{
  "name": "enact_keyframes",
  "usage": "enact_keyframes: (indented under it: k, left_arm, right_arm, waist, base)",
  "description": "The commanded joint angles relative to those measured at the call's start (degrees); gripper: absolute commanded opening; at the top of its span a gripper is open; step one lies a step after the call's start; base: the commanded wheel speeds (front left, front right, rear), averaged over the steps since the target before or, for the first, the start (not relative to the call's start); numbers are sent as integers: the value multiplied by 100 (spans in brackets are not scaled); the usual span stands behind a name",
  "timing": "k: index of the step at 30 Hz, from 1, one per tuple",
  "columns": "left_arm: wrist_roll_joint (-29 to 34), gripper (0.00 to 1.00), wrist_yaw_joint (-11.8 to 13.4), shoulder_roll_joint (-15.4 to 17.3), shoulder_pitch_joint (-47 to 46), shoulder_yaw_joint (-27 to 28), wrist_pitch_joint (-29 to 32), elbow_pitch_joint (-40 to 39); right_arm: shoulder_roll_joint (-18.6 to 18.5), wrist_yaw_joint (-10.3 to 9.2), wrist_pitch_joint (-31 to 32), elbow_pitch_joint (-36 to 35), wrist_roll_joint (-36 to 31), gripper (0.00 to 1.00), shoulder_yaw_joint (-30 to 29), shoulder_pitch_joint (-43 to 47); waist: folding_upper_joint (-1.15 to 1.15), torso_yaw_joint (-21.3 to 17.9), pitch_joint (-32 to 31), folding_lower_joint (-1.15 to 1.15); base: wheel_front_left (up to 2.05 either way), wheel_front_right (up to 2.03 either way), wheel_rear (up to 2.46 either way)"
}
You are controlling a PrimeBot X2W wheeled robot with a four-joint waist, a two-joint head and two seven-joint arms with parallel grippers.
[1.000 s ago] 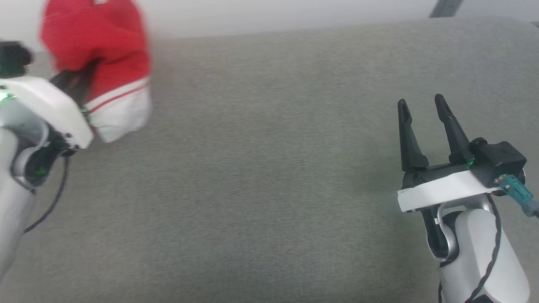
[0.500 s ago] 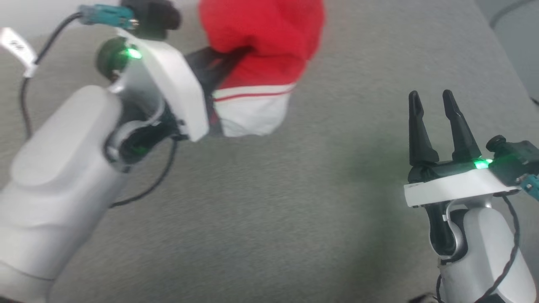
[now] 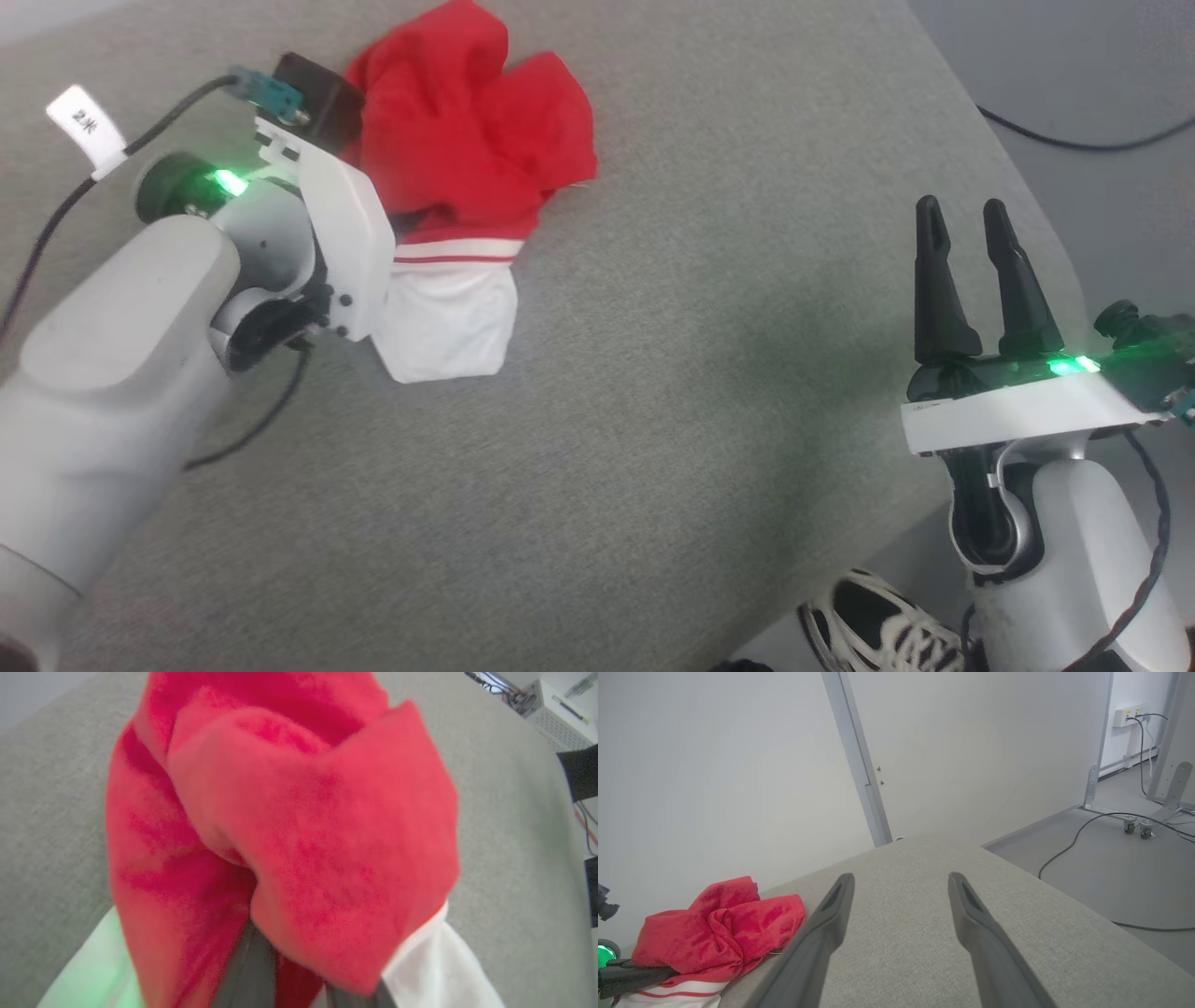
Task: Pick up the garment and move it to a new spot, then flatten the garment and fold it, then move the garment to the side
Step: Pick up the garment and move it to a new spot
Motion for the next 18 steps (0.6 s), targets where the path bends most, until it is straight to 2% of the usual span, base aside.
enact_keyframes:
  k: [1, 3, 4, 6, 9, 13, 14, 15, 16, 17, 18]
  left_arm:
    - [395, 0, -5, 206, -187, -409, 128, 172]
    - [683, 0, 12, 339, -288, -884, 285, 301]
    - [683, 0, 12, 339, -288, -884, 285, 301]
    - [754, 0, 15, 416, -365, -1313, 482, 389]
    - [652, 0, 26, 492, -440, -1843, 754, 474]
    - [601, 0, 27, 581, -496, -2221, 974, 439]
    - [600, 11, 27, 612, -517, -2255, 940, 429]
    - [598, 35, 27, 636, -539, -2276, 850, 430]
    - [579, 49, 27, 658, -557, -2284, 769, 440]
    - [580, 98, 27, 681, -571, -2281, 677, 446]
    - [618, 100, 27, 711, -585, -2273, 590, 440]
  right_arm:
    - [19, 2, -7, -48, 99, 100, 45, -35]
    - [17, 2, -7, -71, 166, 100, 46, -25]
    - [17, 2, -7, -71, 166, 100, 46, -25]
    - [20, 2, -7, -96, 221, 100, 40, -11]
    - [18, 1, -7, -122, 292, 100, 22, 3]
    - [18, 1, -7, -144, 347, 100, 18, -5]
    - [18, 1, -7, -135, 355, 100, 32, -15]
    - [18, 1, -7, -126, 350, 100, 63, -32]
    - [18, 2, -7, -112, 329, 100, 96, -56]
    - [18, 2, -8, -94, 300, 100, 130, -85]
    - [18, 2, -7, -78, 260, 100, 175, -106]
  waist:
    - [0, -220, 212, 0]
    - [0, -251, 290, 0]
    - [0, -251, 290, 0]
    - [0, -256, 369, 0]
    - [0, -262, 455, 0]
    - [0, -264, 518, 0]
    - [0, -264, 521, 0]
    - [0, -265, 514, 0]
    - [0, -265, 495, 0]
    - [0, -265, 463, 0]
    - [0, -261, 421, 0]
  base:
    - [0, 0, 0]
    - [0, 0, 0]
    - [0, 0, 0]
    - [0, 0, 0]
    - [0, 0, 0]
    - [0, 0, 0]
    - [0, 0, 0]
    - [0, 0, 0]
    - [0, 0, 0]
    - [0, 0, 0]
    - [0, 0, 0]
